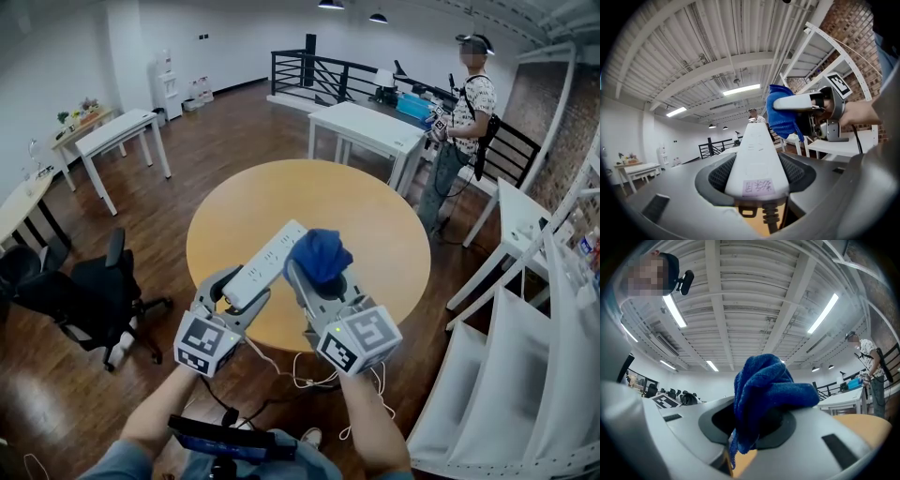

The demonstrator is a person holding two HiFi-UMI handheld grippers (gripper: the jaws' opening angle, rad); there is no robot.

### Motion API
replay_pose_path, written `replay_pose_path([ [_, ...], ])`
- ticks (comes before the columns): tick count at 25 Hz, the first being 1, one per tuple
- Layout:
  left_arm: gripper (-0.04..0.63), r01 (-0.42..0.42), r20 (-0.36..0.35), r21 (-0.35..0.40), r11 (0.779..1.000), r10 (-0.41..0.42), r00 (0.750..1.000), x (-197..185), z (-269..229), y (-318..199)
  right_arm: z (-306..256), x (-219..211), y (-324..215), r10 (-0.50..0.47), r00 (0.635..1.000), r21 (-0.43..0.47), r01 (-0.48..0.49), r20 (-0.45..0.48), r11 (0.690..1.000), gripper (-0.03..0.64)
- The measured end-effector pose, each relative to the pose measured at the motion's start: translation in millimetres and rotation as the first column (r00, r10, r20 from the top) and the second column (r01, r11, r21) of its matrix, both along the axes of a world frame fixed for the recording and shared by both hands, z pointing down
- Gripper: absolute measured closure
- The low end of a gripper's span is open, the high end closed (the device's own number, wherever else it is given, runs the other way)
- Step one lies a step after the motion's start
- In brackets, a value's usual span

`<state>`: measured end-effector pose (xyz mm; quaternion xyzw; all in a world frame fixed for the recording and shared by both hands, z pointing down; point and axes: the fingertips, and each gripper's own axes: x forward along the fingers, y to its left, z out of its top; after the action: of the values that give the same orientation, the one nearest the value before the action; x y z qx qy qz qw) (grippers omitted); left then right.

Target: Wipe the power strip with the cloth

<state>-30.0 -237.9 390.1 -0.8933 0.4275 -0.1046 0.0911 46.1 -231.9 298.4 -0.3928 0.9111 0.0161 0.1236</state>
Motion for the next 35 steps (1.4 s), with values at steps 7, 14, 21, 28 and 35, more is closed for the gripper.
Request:
replay_pose_path([
  [7,0.318,0.004,-0.019,0.001,1.000,-0.004,1.000,-5,3,-2,16,-18,12,-0.035,0.999,-0.025,0.035,-0.001,0.999,0.529],
  [14,0.318,0.030,-0.070,-0.030,0.999,-0.032,0.997,-11,-1,-5,29,-38,17,-0.066,0.998,-0.045,0.065,-0.015,0.997,0.529],
  [21,0.318,0.023,-0.075,-0.048,0.999,-0.026,0.997,-9,7,-4,37,-39,16,-0.074,0.997,-0.080,0.073,-0.012,0.994,0.529],
  [28,0.318,0.045,-0.051,-0.111,0.993,-0.051,0.997,-16,46,-12,49,-27,11,-0.042,0.999,-0.101,0.042,0.006,0.994,0.529],
  [35,0.318,0.081,0.004,-0.266,0.961,-0.083,0.997,-22,138,-28,74,-10,5,-0.002,1.000,-0.153,0.001,-0.012,0.988,0.529],
])
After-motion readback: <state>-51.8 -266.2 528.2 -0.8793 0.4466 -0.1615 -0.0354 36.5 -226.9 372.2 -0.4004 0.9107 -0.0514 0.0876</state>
